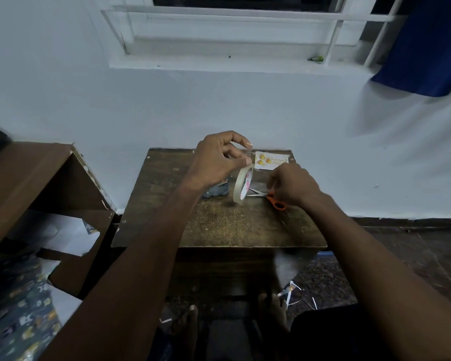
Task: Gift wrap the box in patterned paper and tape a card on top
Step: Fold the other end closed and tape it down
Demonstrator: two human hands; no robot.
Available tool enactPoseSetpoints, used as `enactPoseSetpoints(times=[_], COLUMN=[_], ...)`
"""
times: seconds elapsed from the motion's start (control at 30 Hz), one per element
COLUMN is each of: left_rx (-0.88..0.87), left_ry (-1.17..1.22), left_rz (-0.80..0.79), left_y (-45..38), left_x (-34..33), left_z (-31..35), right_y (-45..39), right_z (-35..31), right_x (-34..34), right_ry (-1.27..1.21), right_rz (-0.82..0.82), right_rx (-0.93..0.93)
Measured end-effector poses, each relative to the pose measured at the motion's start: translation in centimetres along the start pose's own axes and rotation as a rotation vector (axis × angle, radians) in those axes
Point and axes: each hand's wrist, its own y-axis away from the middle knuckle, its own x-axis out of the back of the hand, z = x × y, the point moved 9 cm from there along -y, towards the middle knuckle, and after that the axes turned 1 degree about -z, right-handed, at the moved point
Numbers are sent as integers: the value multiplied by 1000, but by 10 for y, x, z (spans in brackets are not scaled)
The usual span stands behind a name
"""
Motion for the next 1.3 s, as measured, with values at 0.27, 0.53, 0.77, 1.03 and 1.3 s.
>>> enactPoseSetpoints(times=[0.27, 0.53, 0.77, 1.03, 1.3], left_rx=[5, 15, 5, -14, -35], left_ry=[-36, -128, -148, -172, -166], left_rz=[6, -30, -39, -57, -47], left_y=[-1, 1, 2, 3, 3], left_x=[0, 1, 1, -3, -4], left_z=[-3, 3, 5, 4, 6], right_y=[3, -3, 2, 6, 5], right_z=[0, 4, 17, -3, -7], right_x=[-12, 11, 34, 38, 41], right_ry=[183, -10, -491, -512, -500], right_rz=[-114, -24, -32, -36, 30], right_rx=[-23, 20, 129, 245, 270])
